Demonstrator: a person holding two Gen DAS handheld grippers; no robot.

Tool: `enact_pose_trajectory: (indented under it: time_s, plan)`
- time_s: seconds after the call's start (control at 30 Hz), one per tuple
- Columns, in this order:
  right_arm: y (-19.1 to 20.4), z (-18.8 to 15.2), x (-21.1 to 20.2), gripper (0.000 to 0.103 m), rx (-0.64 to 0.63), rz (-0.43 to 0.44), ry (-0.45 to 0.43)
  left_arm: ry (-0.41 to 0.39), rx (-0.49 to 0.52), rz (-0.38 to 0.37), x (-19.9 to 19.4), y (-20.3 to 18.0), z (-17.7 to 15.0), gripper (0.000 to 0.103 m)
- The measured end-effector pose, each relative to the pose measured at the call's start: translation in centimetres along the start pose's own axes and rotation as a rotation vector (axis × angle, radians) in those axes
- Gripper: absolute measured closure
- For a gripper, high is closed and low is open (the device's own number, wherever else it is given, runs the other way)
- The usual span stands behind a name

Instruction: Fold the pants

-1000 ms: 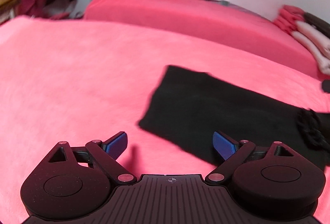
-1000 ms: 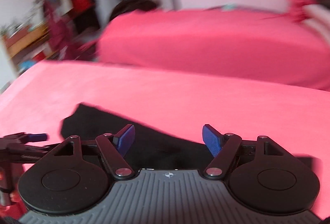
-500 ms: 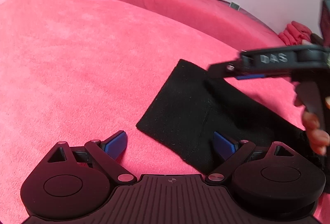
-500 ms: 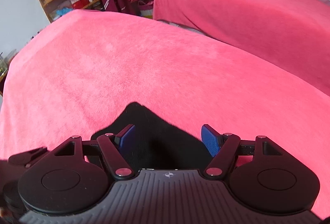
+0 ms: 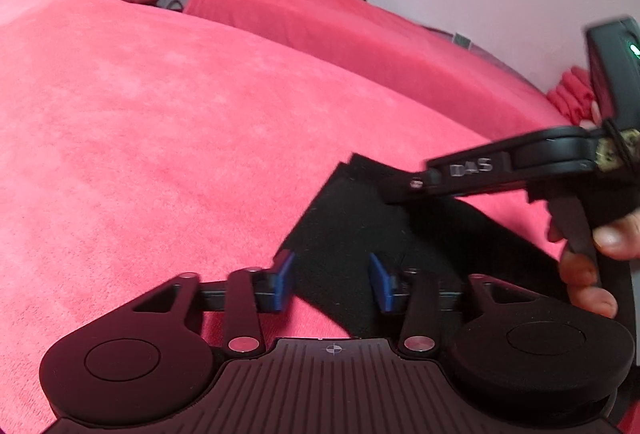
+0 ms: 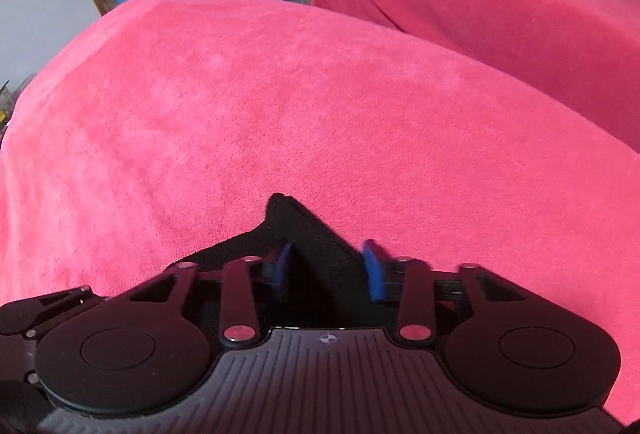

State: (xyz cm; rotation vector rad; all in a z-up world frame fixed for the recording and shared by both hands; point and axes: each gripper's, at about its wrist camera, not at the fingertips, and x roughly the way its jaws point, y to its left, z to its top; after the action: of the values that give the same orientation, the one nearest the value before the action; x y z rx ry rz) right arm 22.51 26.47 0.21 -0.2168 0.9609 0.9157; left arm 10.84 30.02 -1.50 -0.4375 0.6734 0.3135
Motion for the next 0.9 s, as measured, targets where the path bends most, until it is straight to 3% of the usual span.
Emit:
enact_pose_trajectory:
  time_s: [0.07, 0.3, 0.6, 0.77, 0.9]
  plan:
    - [-0.6, -0.1, -1.1, 0.080, 0.027, 0.021, -0.018, -0.014, -0.006, -0.006, -0.6, -0.1, 0.2, 0.009]
    - [-1.1, -0.7, -6.6, 0.084, 0.042, 0.042, -0.111, -0.099, 0.012, -0.089, -4.6, -2.2, 1.4, 0.013]
    - [-3.6, -2.1, -16.0, 0.086, 0.103, 0.050, -0.277, -0.207, 0.171, -0.234, -11.2, -9.2, 2.0, 0.015]
    - [-6.9, -4.2, -22.3, 0.087, 0.164, 0.040, -0.390, -0.212, 0.256, -0.318, -13.1, -14.0, 1.6, 0.019]
    - [-10.8, -6.9, -26.8, 0.088, 0.228, 0.035, -0.459, -0.177, 0.319, -0.385, -13.5, -18.1, 0.6, 0.017]
